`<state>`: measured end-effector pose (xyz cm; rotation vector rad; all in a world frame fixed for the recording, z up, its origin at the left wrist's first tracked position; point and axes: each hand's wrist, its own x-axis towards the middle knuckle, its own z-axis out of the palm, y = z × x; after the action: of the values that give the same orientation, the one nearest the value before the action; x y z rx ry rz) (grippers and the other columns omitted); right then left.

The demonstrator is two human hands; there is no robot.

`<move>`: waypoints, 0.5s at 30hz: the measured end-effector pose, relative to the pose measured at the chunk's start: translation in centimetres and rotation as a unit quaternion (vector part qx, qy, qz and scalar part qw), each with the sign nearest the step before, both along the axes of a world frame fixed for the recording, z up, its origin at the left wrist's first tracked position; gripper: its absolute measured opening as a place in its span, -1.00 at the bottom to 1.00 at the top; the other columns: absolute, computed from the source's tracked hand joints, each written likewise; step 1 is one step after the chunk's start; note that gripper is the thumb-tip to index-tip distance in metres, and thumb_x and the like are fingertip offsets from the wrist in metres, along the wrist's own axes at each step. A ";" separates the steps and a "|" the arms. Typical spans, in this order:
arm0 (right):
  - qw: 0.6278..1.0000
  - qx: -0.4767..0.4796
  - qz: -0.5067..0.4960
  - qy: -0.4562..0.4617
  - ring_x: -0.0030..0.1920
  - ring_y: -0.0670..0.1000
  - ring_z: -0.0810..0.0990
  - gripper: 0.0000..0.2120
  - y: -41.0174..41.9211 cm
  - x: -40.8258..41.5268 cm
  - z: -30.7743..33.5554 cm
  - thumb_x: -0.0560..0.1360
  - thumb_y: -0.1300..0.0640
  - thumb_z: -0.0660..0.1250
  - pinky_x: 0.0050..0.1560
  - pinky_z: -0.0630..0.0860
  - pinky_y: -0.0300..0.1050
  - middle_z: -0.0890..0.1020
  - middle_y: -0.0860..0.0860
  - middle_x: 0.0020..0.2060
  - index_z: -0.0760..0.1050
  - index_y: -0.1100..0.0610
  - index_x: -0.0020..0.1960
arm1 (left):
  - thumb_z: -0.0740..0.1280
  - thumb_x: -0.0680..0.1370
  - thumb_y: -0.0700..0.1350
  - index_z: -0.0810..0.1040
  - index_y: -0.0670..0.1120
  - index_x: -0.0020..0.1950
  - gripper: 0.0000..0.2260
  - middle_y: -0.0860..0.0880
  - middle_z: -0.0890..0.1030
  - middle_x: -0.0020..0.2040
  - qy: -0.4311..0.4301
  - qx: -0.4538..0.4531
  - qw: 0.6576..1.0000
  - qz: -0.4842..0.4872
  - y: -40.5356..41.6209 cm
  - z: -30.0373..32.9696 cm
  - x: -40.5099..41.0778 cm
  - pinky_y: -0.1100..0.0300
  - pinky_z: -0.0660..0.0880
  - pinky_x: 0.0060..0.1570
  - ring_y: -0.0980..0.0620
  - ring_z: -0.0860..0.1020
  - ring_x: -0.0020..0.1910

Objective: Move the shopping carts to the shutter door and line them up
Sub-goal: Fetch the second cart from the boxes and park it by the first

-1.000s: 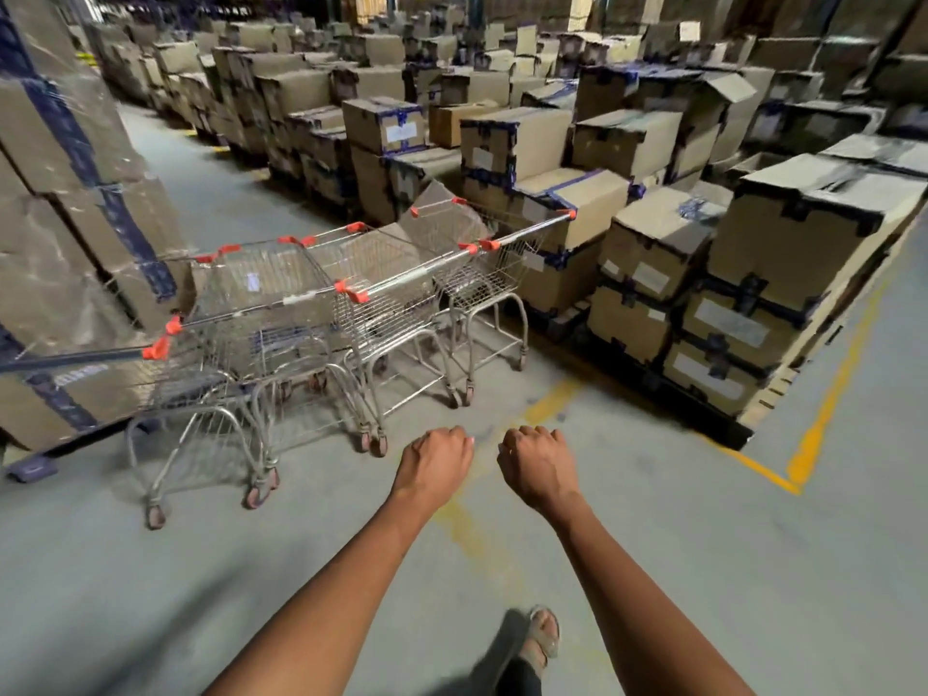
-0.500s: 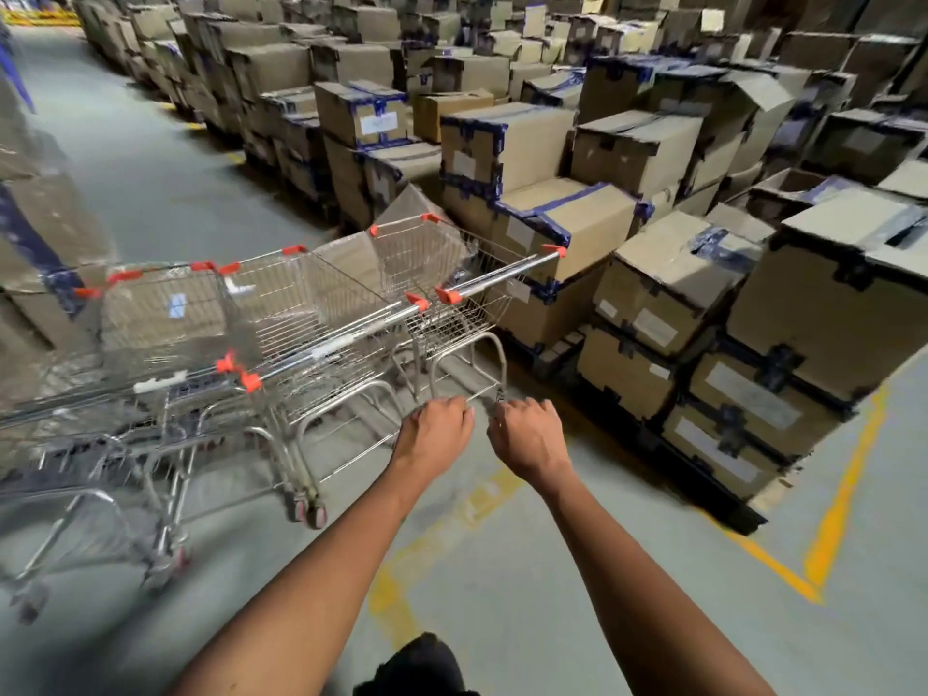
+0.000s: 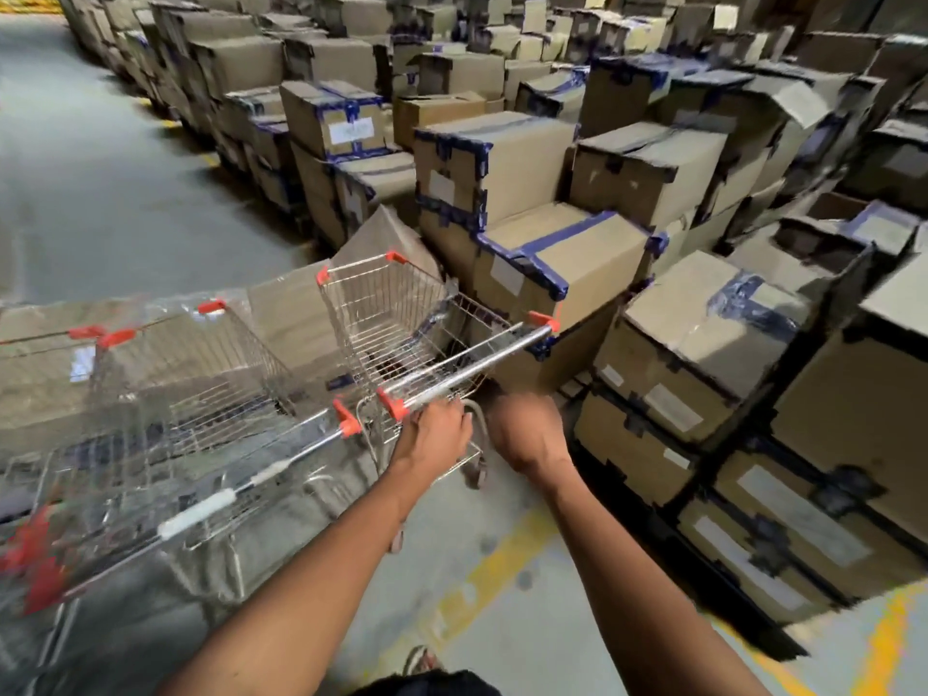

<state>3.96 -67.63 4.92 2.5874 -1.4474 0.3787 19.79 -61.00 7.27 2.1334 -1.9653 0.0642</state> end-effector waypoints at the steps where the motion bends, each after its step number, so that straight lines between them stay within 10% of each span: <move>1: 1.000 0.007 -0.003 -0.001 -0.19 0.17 0.61 -0.80 -2.3 0.2 0.0 0.55 -0.02 0.28 -0.15 0.40 0.03 0.62 0.01 -0.27 0.49 0.01 -0.22 | 0.22 0.65 0.04 0.57 -0.08 0.05 -0.77 -0.10 0.65 -0.14 -0.005 0.011 1.000 0.006 -2.2 0.1 0.5 0.09 0.57 -0.28 -0.10 0.66 -0.20; 10: 0.997 0.057 0.039 -0.023 -0.07 0.18 0.63 -0.81 -20.2 1.7 -1.9 0.59 -0.03 0.23 -0.06 0.46 0.06 0.61 0.07 -0.09 0.53 0.06 -0.01 | 0.25 0.60 0.10 0.39 -0.04 0.28 -0.67 -0.04 0.51 0.12 0.065 0.061 0.995 0.046 -16.1 -4.9 3.5 0.07 0.58 0.07 0.03 0.53 0.02; 15: 0.966 0.176 0.116 0.151 0.32 0.20 0.53 -0.21 -29.0 1.8 -5.4 0.45 -0.44 0.31 0.37 0.42 0.15 0.54 0.13 0.32 0.40 0.08 0.45 | 0.22 0.53 0.32 0.41 -0.04 0.39 -0.42 -0.10 0.58 0.20 0.049 0.203 0.973 0.099 -20.3 -8.3 3.3 -0.07 0.56 0.18 -0.11 0.57 0.16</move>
<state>5.81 -96.65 -0.49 2.9342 -1.1976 -0.2693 23.10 -81.26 -1.05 2.5220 -1.8252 -0.4361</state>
